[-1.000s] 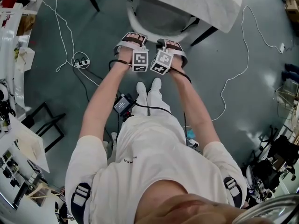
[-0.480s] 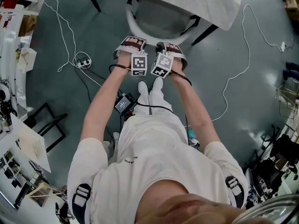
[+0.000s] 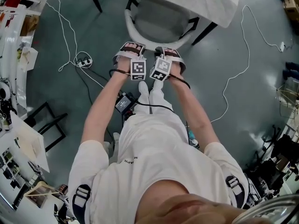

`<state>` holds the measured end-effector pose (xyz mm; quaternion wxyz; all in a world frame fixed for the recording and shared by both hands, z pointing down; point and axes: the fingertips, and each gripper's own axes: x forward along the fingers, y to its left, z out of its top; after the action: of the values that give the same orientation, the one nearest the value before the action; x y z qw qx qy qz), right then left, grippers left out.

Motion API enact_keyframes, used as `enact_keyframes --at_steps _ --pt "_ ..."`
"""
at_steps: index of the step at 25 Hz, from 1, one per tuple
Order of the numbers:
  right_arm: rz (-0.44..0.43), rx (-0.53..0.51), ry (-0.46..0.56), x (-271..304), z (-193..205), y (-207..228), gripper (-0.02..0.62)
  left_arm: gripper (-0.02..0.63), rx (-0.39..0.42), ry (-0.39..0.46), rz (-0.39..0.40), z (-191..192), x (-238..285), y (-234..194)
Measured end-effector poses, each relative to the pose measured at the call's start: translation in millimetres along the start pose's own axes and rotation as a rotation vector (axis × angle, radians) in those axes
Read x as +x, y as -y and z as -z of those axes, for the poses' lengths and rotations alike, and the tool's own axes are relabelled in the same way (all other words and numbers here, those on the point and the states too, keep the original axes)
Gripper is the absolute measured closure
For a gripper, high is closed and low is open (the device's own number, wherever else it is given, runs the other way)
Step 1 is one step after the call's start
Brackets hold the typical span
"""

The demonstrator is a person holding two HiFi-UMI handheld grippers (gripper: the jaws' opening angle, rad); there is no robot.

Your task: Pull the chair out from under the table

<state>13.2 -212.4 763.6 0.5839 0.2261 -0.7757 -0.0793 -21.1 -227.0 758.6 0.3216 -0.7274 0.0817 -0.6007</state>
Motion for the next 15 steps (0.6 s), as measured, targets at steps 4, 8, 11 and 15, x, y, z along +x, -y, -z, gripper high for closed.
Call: enact_keyframes --at_steps 4,8,11,15 --pt "-0.016 -0.001 0.007 -5.6 -3.3 -18.4 0.526 0.551 -0.009 -0.010 0.001 -0.2 -10.6 13.3" --pt "-0.030 -0.004 0.003 -11.7 -1.9 -34.1 0.526 0.551 -0.017 -0.007 0.002 -4.9 -20.1 26.4" --pt "-0.031 -0.011 0.003 -19.3 -5.5 -45.0 0.526 0.551 -0.021 -0.007 0.013 -5.7 -28.0 39.6" --pt "-0.038 -0.023 -0.002 -28.8 -9.8 -61.8 0.526 0.551 -0.026 -0.013 0.019 -6.6 -39.8 55.2"
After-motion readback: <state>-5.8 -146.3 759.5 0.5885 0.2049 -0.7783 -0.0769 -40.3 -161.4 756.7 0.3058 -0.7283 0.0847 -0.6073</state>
